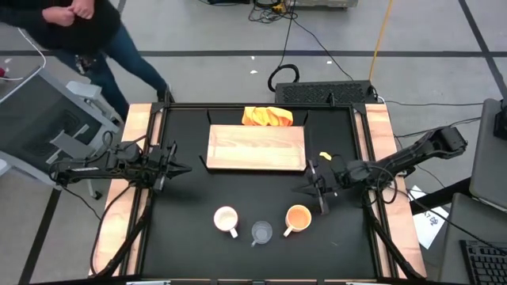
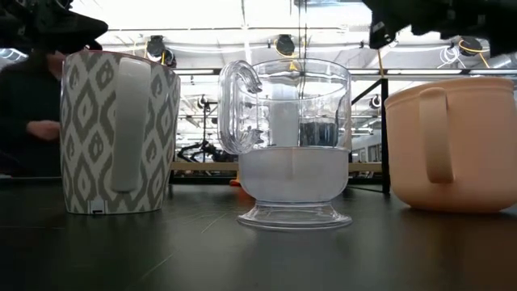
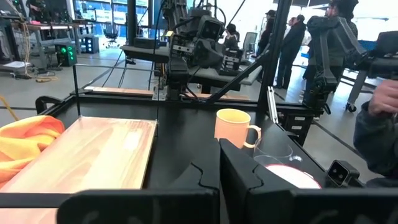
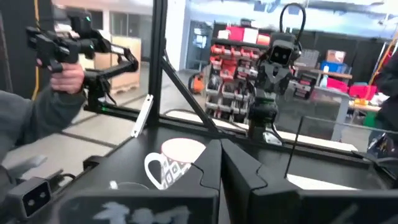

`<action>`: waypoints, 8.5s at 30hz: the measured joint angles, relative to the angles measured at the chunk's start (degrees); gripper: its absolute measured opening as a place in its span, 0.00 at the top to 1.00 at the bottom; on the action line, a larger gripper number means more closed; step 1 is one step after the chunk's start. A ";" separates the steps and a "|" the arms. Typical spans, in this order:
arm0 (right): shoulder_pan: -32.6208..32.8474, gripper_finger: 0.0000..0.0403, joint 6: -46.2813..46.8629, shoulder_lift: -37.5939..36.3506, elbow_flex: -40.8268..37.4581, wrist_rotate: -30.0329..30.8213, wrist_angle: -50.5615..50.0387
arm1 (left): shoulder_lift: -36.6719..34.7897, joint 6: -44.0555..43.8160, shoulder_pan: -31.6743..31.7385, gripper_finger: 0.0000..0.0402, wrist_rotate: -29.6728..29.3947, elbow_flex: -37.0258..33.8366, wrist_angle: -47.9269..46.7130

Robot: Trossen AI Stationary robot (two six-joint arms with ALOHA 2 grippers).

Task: Stack small to large cups/mugs on shelf
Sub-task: Put the grey cup on the shelf

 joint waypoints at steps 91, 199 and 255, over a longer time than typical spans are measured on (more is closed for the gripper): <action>0.15 1.00 0.93 0.03 -3.72 1.40 0.52 | 71.41 -21.27 -23.99 0.47 -13.23 40.09 -16.03; 0.13 1.00 1.40 0.01 -3.76 1.34 -2.59 | 86.40 -2.03 -7.74 0.96 -7.21 48.76 -21.23; 0.12 1.00 1.02 0.01 -3.76 1.36 -2.58 | 63.22 -1.78 -11.40 0.89 -13.55 48.76 -26.18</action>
